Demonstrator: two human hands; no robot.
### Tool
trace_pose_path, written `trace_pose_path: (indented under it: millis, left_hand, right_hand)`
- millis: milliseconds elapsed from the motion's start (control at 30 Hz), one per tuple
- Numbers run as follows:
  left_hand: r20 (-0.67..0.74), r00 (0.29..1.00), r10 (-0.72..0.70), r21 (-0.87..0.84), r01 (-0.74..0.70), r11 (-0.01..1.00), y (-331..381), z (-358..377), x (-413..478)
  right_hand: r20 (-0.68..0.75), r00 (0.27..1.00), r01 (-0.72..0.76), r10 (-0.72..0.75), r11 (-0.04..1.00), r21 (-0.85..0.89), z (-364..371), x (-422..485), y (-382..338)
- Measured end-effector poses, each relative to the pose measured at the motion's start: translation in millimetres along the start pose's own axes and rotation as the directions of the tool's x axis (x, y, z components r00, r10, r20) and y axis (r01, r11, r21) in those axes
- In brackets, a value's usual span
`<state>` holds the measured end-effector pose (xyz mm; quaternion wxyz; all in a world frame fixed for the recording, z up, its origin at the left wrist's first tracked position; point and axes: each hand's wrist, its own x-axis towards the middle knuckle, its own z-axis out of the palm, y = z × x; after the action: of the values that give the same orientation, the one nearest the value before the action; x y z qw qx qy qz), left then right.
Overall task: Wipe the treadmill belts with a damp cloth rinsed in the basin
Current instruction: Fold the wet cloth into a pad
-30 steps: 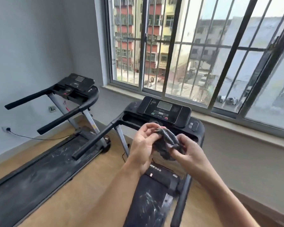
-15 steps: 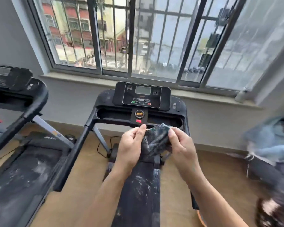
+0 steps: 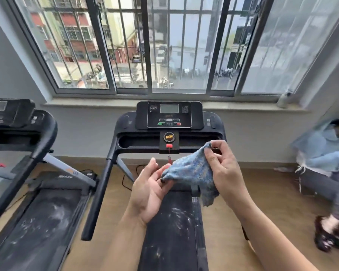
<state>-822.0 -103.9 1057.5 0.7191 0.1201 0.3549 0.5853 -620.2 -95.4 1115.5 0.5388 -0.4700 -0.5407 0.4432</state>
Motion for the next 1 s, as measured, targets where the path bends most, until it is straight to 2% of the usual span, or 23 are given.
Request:
trace_pose_path:
  millis: [33,100,200,267,333,400,533,600,667,767,867,933,1000]
  left_hand:
    - [-0.004,0.997,-0.079,-0.009,0.079,0.997,-10,-1,-1]
    - [0.077,0.966,-0.246,-0.001,0.247,0.969,-33,3,-7]
    - [0.176,0.941,-0.289,0.020,0.290,0.957,-65,8,-13]
    - [0.196,0.956,-0.217,-0.003,0.222,0.975,-77,16,-17]
    - [0.150,0.980,-0.129,0.008,0.129,0.992,-81,22,-15]
    - [0.065,0.997,-0.037,0.072,0.033,0.997,-74,21,-8]
    - [0.007,0.994,0.108,0.295,-0.106,0.950,-52,17,4]
    - [-0.045,0.974,0.224,0.477,-0.176,0.861,-46,16,9]
    - [-0.033,0.942,0.334,0.595,-0.250,0.764,-44,17,11]
    - [0.045,0.907,0.419,0.648,-0.345,0.679,-42,26,6]
    - [0.126,0.867,0.482,0.690,-0.426,0.585,-43,38,-1]
    - [0.093,0.837,0.539,0.673,-0.452,0.586,-47,43,-3]
    - [-0.001,0.805,0.593,0.640,-0.455,0.619,-50,47,-3]
  right_hand:
    - [0.011,1.000,-0.005,0.005,1.000,0.008,0,0,0]
    - [0.043,0.999,-0.031,0.030,0.999,0.024,0,-1,2]
    - [0.110,0.988,-0.120,0.112,0.990,0.074,-5,-3,9]
    - [0.128,0.980,-0.161,0.149,0.983,0.087,-12,-4,16]
    - [0.123,0.979,-0.170,0.164,0.985,0.041,-21,-4,22]
    - [0.112,0.978,-0.175,0.176,0.984,-0.016,-32,-5,28]
    - [0.055,0.989,-0.123,0.134,0.979,-0.163,-53,-6,35]
    - [0.016,0.990,-0.136,0.139,0.983,-0.124,-59,-8,42]
    - [0.018,0.988,-0.154,0.156,0.985,-0.073,-64,-9,50]
    - [0.037,0.988,-0.154,0.153,0.988,0.005,-67,-11,56]
    - [0.010,0.997,-0.074,0.076,0.993,-0.093,-72,-10,52]
    - [0.002,0.999,-0.040,0.040,0.993,-0.113,-77,-8,49]
    - [0.010,0.998,-0.067,0.067,0.998,-0.012,-82,-6,47]
